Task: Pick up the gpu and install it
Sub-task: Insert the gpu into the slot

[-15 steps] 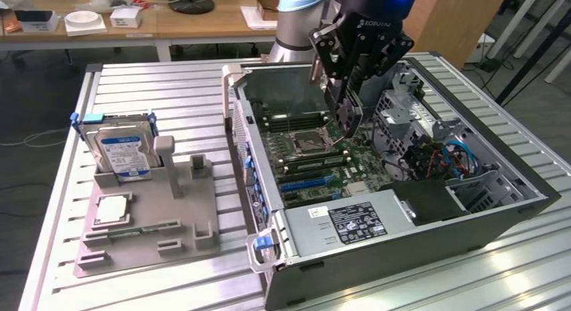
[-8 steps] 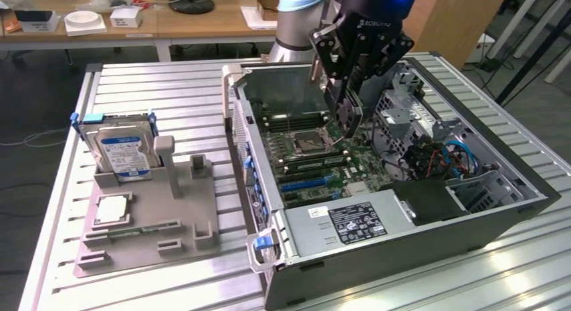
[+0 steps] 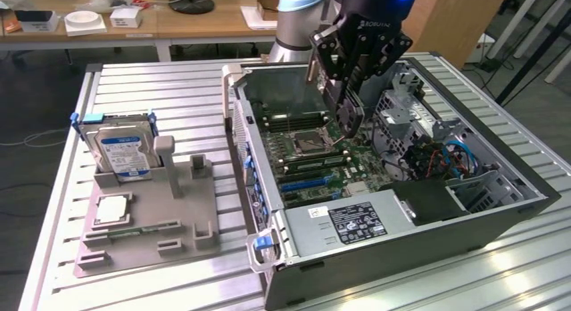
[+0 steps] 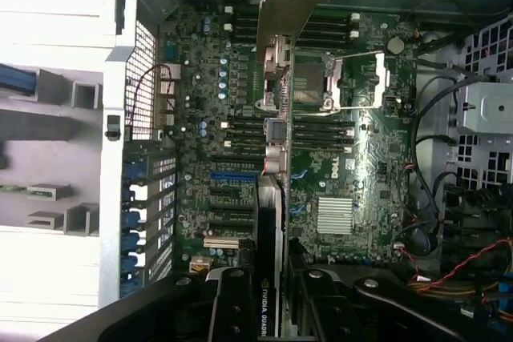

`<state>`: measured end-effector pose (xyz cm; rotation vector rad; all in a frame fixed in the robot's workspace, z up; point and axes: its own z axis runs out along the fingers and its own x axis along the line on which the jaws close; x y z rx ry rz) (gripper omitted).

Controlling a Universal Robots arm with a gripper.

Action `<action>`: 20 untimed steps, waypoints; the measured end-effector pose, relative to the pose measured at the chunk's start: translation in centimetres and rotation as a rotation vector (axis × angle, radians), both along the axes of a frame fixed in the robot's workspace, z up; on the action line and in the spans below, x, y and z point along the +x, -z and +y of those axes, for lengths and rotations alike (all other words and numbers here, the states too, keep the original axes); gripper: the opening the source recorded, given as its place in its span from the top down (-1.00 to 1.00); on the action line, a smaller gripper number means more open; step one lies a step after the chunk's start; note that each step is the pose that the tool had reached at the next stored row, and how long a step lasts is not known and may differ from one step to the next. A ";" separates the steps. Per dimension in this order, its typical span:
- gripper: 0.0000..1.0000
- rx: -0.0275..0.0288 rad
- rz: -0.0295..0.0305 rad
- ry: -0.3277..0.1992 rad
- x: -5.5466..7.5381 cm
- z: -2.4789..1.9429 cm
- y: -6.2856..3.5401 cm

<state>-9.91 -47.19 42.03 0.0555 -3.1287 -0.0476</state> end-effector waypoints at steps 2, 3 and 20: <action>0.47 0.0000 0.0000 -0.016 0.0 0.00 0.02; 0.47 0.0001 0.0000 -0.026 0.0 0.00 0.03; 0.47 0.0000 0.0000 -0.212 0.0 0.00 0.22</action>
